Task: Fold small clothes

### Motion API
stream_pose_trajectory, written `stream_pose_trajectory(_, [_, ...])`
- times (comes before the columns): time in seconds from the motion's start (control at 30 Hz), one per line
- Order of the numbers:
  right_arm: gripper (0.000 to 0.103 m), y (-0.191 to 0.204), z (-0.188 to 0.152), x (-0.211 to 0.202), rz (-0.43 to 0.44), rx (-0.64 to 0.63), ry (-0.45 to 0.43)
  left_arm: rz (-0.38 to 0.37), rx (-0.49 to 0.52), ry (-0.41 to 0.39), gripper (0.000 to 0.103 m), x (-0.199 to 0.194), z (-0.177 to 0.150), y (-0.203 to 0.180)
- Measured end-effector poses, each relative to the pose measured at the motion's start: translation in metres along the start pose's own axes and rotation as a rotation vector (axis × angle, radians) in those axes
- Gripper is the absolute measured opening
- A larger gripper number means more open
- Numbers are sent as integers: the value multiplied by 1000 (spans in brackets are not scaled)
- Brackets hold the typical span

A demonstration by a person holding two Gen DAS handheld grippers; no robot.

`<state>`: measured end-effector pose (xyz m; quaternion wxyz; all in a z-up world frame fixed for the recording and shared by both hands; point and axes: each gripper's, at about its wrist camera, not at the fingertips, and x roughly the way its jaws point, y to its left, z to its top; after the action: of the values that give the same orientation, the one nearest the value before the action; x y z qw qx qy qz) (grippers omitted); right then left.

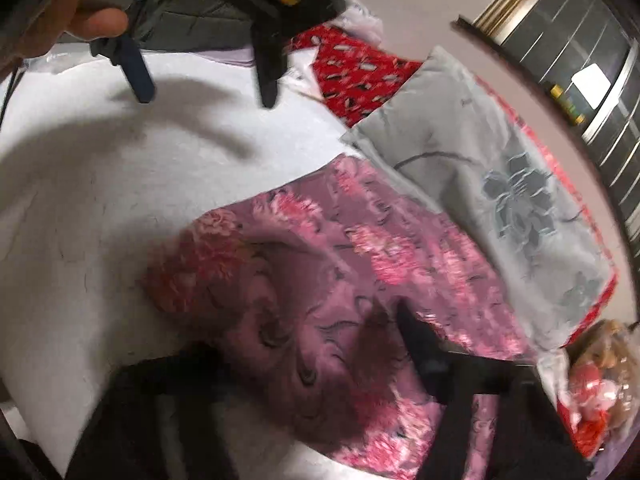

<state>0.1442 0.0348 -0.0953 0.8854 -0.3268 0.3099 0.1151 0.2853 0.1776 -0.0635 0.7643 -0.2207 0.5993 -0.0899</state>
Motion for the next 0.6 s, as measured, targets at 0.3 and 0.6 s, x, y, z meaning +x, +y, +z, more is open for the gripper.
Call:
stream_pose_trajectory(0.3, [11, -36, -2, -18, 28, 130, -106, -112, -8, 110, 103, 46, 34, -53])
stream_pose_trajectory(0.6, [9, -54, -10, -29, 82, 224, -141, -27, 171, 148, 10, 58, 31, -126])
